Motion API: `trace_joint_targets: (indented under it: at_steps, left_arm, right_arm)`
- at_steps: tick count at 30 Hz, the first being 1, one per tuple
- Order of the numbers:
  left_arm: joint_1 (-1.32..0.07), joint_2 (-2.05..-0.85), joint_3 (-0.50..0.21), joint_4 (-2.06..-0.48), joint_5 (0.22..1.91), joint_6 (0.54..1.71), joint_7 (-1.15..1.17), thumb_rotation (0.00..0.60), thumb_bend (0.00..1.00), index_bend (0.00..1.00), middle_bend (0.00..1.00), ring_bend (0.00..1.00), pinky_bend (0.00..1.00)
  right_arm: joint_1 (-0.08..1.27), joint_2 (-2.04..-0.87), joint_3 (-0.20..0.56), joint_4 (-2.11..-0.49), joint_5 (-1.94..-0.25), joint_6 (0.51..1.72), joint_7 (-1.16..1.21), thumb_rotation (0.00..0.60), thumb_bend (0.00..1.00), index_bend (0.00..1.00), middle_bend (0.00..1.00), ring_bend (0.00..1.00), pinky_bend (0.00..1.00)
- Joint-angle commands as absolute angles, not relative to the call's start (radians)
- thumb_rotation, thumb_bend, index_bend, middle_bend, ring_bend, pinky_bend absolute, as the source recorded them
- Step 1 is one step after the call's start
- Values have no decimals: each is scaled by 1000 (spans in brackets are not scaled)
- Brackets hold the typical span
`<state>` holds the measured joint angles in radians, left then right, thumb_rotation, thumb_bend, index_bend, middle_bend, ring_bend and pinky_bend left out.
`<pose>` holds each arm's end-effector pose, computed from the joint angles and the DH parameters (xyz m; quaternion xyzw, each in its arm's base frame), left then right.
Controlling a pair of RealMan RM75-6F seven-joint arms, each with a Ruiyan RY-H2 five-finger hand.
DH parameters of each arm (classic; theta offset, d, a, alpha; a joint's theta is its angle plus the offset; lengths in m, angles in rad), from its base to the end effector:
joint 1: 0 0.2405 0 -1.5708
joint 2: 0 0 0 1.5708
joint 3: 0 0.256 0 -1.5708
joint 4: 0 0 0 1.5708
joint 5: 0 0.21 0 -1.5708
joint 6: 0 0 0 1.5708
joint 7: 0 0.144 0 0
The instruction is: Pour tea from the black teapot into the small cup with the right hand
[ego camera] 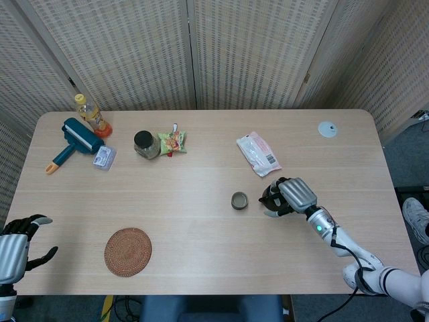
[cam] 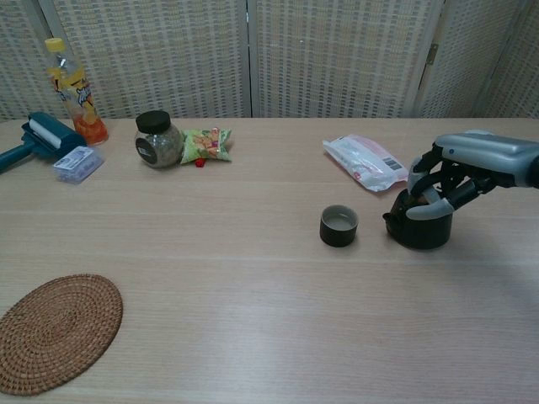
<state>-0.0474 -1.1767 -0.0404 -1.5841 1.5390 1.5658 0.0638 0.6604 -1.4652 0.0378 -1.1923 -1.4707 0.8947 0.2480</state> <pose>-0.3091 0.1672 0.1504 -0.5900 -0.3600 -0.3957 0.6047 -0.2440 -0.3441 0.0115 0.7515 -0.4234 0.3456 0.3695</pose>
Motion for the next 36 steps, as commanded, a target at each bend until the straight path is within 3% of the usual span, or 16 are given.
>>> trace_joint_targets:
  at_steps: [1, 15, 19, 27, 36]
  left_arm:
    - [-48, -1177, -40, -1583, 1539, 1565, 65, 600, 183, 340, 288, 290, 232]
    - [-50, -1180, -41, -1580, 1540, 1564, 66, 600, 183, 340, 288, 290, 232]
    - [-50, -1180, -41, -1581, 1539, 1564, 68, 600, 183, 340, 288, 290, 232]
    - [-51, -1180, -41, -1583, 1540, 1564, 69, 600, 183, 340, 288, 290, 232]
    - [-54, -1181, -43, -1581, 1540, 1562, 68, 600, 183, 340, 288, 290, 232]
  right_arm:
    - [659, -1464, 36, -1193, -1471, 893, 253, 311, 0, 425, 370, 272, 242]
    - [651, -1478, 30, -1182, -1487, 913, 281, 313, 0, 345, 285, 173, 161]
    - [654, -1477, 25, -1180, -1496, 910, 305, 358, 0, 339, 281, 154, 155]
    - [650, -1479, 27, -1174, -1507, 935, 301, 362, 0, 338, 281, 136, 6]
    - [638, -1483, 28, -1157, -1517, 980, 198, 362, 0, 338, 279, 134, 0]
